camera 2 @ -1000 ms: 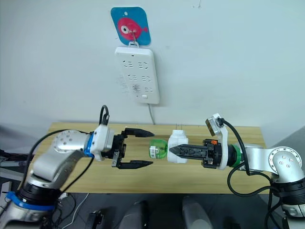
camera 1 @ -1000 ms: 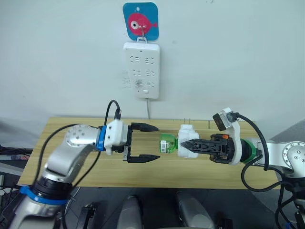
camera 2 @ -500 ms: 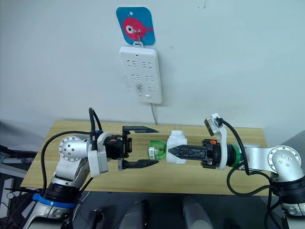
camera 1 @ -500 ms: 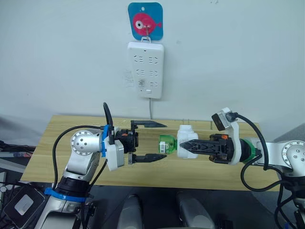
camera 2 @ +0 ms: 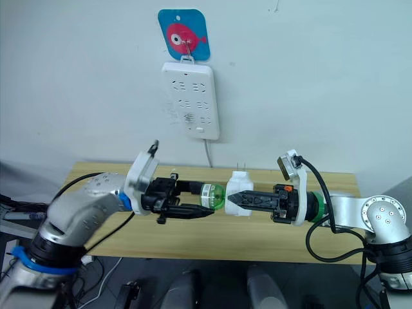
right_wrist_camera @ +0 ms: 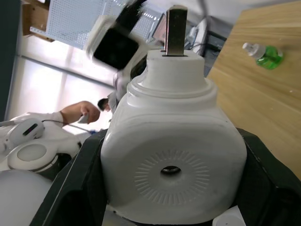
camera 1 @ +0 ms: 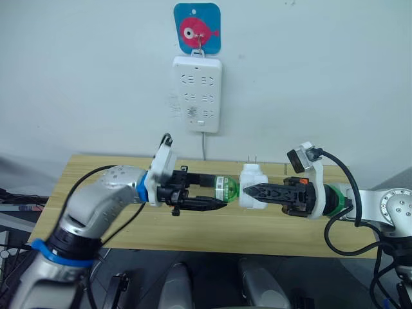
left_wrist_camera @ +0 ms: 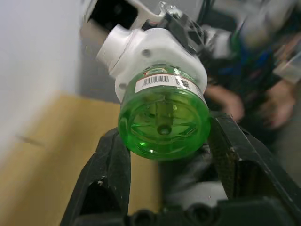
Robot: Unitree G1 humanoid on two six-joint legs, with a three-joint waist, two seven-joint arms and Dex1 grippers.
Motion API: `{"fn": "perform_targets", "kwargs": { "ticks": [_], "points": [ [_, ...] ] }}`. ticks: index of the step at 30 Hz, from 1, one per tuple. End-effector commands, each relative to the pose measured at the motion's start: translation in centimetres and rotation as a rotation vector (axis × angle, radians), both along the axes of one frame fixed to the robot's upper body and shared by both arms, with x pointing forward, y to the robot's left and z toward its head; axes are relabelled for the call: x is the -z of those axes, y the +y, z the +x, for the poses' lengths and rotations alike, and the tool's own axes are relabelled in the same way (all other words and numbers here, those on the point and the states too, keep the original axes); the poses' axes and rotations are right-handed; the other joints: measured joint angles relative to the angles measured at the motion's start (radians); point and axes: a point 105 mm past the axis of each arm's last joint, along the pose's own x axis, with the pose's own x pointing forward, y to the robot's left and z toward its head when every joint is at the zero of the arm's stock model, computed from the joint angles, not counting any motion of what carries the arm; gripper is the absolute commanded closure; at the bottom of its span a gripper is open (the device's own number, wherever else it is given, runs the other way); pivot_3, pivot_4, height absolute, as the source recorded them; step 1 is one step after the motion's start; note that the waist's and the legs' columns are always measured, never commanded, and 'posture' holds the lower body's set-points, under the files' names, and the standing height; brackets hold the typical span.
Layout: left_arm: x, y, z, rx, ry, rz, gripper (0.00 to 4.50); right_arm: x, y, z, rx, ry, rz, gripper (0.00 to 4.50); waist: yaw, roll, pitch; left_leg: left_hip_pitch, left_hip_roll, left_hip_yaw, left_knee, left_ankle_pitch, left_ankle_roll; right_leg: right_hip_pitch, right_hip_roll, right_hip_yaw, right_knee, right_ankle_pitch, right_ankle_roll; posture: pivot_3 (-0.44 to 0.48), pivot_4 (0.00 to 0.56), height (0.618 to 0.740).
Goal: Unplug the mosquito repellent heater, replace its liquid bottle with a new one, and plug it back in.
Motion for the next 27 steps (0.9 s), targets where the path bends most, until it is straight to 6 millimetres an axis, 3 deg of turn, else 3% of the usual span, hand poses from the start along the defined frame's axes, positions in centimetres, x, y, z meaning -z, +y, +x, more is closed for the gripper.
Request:
{"fn": "perform_targets", "kwargs": {
  "ticks": [1, 6, 13, 19, 25, 27],
  "points": [
    [-1.8, 0.7, 0.6, -0.055, 0.059, -0.033, 2.33, -0.5, 0.0, -0.8, -0.042, -0.012, 0.008, 1.47, 0.000, 0.000, 0.000, 0.000, 0.000, 0.000, 0.000, 0.000, 0.000, 0.000, 0.000, 0.000, 0.000, 0.000, 0.000, -0.146, 0.197, 0.732],
    [-2.3, 0.2, 1.5, -0.131, 0.022, -0.069, 2.33, -0.5, -0.1, -0.8, -0.040, -0.013, 0.007, 1.47, 0.008, 0.000, 0.000, 0.000, 0.000, 0.000, 0.000, 0.000, 0.000, 0.000, 0.000, 0.000, -0.001, 0.000, 0.000, -0.146, 0.195, 0.732],
    [-0.1, 0.4, 0.8, -0.123, -0.245, 0.051, 0.03, -0.5, -0.2, -0.8, -0.034, -0.012, 0.007, 1.47, 0.008, 0.000, 0.000, 0.000, 0.000, 0.002, -0.001, 0.000, 0.000, 0.000, 0.000, 0.002, -0.001, 0.000, 0.000, -0.146, 0.193, 0.732],
    [1.6, 1.5, 1.0, -0.152, -0.488, 0.104, 0.00, -0.6, -0.2, -0.7, -0.032, -0.013, 0.007, 1.47, 0.013, 0.000, 0.000, 0.000, 0.000, 0.002, 0.000, 0.000, 0.000, 0.000, 0.000, 0.002, -0.001, 0.000, 0.000, -0.144, 0.196, 0.732],
    [0.3, 0.5, 0.3, -0.143, -0.995, -0.026, 0.00, -0.6, -0.2, -0.7, -0.032, -0.012, 0.006, 1.47, 0.017, 0.000, 0.000, 0.000, 0.000, 0.004, 0.000, 0.000, 0.000, 0.000, -0.001, 0.004, -0.002, 0.000, -0.001, -0.138, 0.197, 0.732],
    [0.2, 0.3, 0.0, -0.135, -1.078, -0.069, 0.00, -0.6, -0.2, -0.6, -0.034, -0.012, 0.007, 1.47, 0.017, 0.000, 0.000, 0.000, 0.000, 0.004, 0.000, 0.000, 0.000, 0.000, -0.001, 0.004, -0.002, 0.002, -0.003, -0.138, 0.197, 0.732]
  ]
}}
